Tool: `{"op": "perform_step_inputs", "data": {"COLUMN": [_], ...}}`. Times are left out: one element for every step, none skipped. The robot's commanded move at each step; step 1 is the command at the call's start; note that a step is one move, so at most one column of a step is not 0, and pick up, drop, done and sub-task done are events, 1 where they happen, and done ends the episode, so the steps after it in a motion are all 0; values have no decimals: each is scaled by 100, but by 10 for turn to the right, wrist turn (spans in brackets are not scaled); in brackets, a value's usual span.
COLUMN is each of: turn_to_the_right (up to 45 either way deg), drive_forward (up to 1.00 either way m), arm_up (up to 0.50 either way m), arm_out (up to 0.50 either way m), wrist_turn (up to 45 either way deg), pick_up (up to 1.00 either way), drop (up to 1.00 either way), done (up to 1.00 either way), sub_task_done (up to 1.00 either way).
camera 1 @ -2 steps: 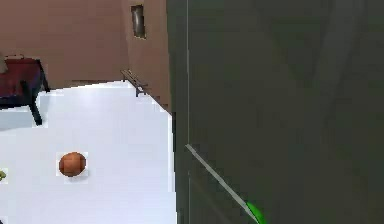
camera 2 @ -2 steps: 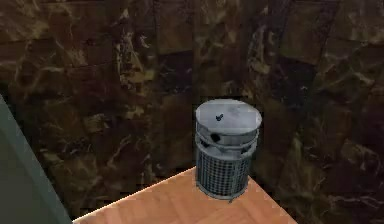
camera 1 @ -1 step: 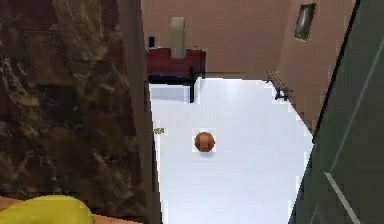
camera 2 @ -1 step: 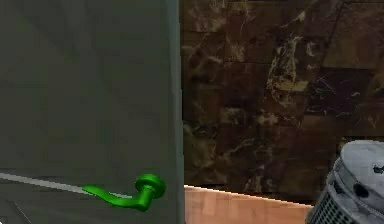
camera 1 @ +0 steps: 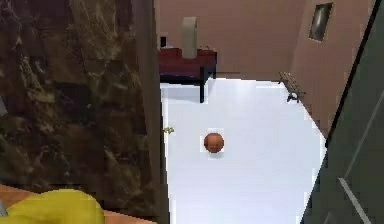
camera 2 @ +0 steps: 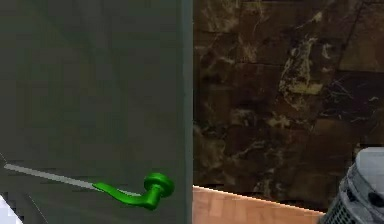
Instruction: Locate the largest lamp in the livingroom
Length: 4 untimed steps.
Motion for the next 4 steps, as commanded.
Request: {"op": "perform_step_inputs", "data": {"turn_to_the_right": [0, 390, 0, 390], "drive_forward": [60, 0, 100, 0], "arm_up": [0, 0, 0, 0], "arm_out": [0, 0, 0, 0], "wrist_turn": [0, 0, 0, 0], "pick_up": [0, 0, 0, 0], "drop": [0, 0, 0, 0], "done": [0, 0, 0, 0], "sub_task_done": [0, 0, 0, 0]}}
